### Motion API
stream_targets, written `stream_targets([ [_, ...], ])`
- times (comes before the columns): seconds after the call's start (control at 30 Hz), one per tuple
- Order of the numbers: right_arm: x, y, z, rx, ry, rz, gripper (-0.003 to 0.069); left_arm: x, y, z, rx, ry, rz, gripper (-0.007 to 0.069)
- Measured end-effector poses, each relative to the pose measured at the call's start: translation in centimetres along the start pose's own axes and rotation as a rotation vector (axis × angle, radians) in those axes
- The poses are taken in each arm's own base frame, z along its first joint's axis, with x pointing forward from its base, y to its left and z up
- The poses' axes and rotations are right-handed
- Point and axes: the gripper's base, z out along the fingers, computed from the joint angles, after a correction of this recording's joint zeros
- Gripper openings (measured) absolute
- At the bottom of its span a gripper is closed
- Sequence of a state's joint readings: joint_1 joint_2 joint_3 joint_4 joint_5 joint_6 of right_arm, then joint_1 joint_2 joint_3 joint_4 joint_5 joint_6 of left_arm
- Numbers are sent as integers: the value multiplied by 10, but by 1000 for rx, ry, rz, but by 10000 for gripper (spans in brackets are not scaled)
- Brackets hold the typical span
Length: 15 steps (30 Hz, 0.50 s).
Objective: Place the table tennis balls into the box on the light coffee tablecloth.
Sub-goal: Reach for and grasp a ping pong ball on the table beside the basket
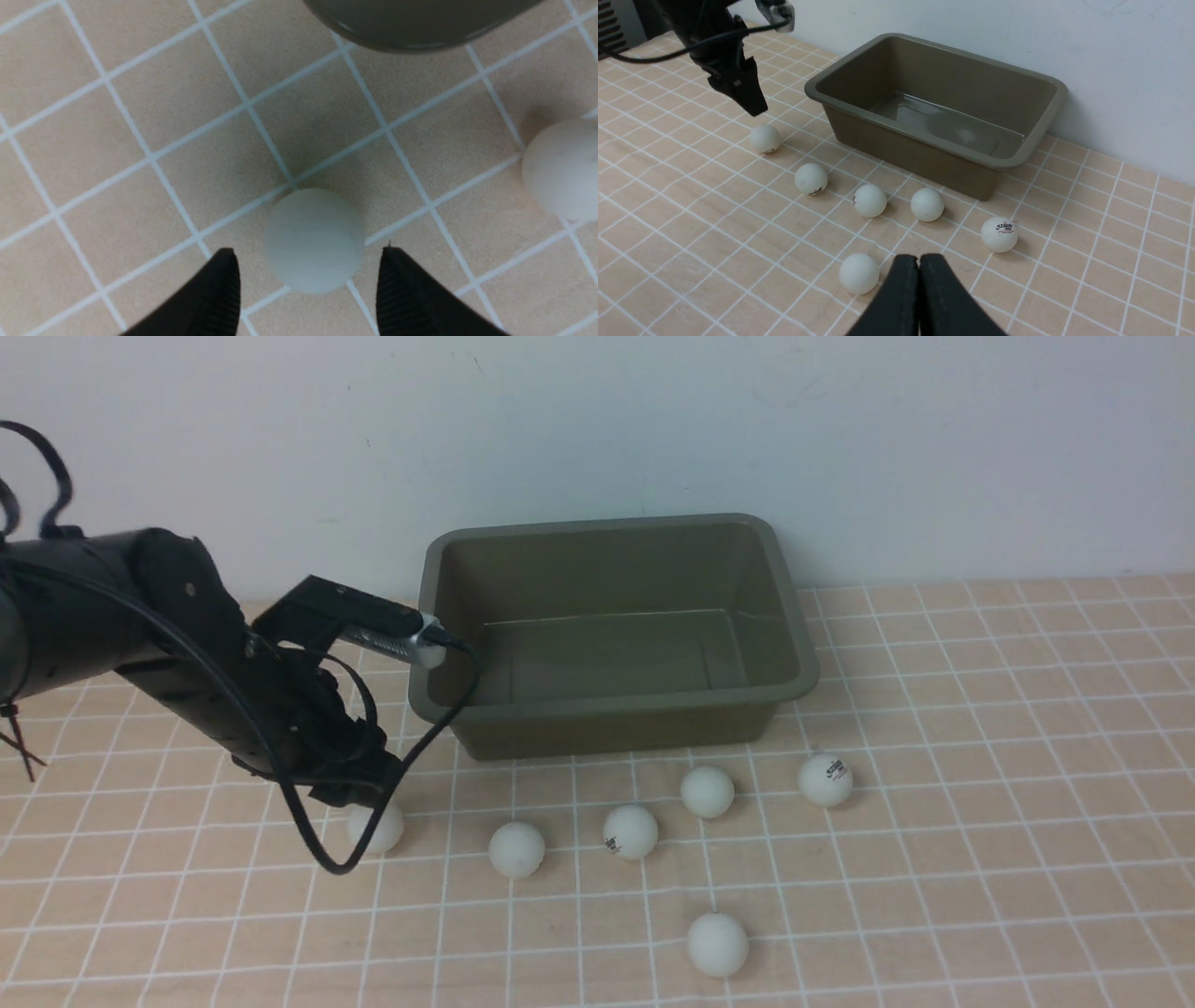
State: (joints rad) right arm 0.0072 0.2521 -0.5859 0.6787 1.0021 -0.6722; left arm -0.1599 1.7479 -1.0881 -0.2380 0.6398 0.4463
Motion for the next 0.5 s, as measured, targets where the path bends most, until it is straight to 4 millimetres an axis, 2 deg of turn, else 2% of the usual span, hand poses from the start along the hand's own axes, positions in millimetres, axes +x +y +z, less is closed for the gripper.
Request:
stream_targets([
  [0.17,-1,-1,0,9,-12,14,-11,0,-2,18,-12,17,29,329],
  [0.5,-1,-1,0,11,-14,42,-11,-2,-8,29,-12,21,48,347],
])
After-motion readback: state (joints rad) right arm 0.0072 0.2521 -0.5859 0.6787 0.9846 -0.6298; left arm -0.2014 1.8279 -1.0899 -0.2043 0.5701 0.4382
